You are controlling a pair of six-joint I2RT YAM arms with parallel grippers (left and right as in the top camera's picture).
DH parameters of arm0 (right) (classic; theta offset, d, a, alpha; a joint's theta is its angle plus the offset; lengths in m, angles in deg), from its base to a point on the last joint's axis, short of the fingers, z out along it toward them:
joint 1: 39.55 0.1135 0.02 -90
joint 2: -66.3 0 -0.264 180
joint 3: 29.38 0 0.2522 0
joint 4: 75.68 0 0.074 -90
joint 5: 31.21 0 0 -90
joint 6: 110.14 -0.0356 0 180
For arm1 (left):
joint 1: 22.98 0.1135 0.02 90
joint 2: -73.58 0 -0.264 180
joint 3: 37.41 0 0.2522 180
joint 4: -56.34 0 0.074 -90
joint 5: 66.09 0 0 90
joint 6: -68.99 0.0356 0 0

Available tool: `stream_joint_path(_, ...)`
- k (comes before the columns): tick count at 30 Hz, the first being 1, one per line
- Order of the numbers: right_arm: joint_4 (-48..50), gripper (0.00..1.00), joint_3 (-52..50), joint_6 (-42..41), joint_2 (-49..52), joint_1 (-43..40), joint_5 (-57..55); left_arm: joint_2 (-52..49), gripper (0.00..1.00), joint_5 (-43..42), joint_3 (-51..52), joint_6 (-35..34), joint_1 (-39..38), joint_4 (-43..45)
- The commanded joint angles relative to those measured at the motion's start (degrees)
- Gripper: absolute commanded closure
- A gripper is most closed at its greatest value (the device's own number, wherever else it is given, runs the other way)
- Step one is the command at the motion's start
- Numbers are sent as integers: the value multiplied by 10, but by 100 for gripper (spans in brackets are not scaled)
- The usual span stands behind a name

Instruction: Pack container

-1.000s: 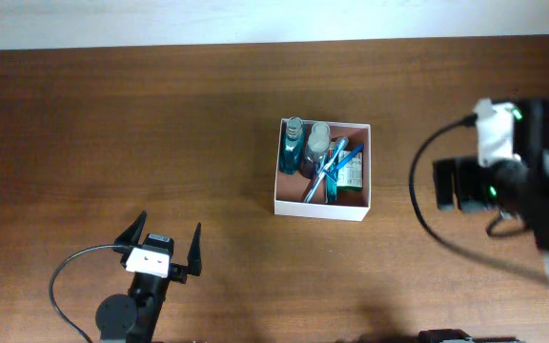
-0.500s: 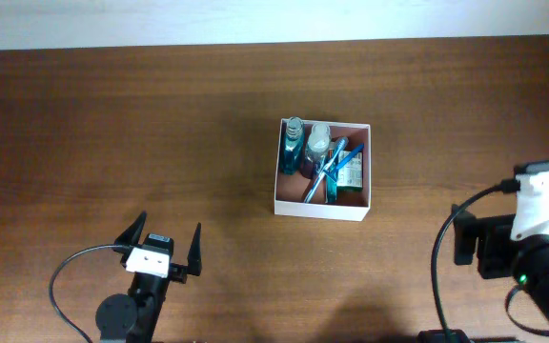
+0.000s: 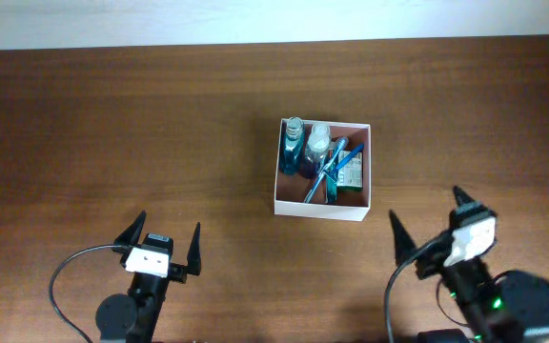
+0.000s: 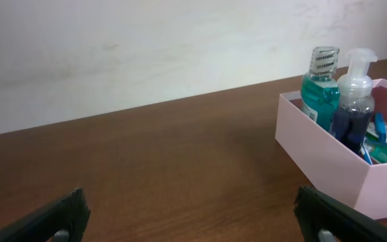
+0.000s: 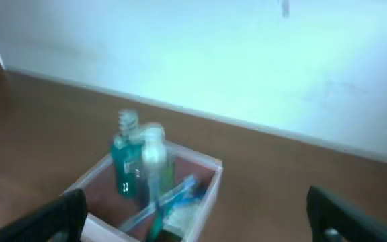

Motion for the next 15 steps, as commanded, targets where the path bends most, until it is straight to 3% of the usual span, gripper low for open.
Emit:
stream_joint_path(1,63,1,-73,1,-58,11,23,5,1,2,3,-5,1,0)
stream_joint_path(9,217,1,-195,0,-136,9,22,5,1,2,3,-5,1,0)
stream_joint_path(15,252,1,-216,0,-145,6,1,5,1,2,3,-5,1,0)
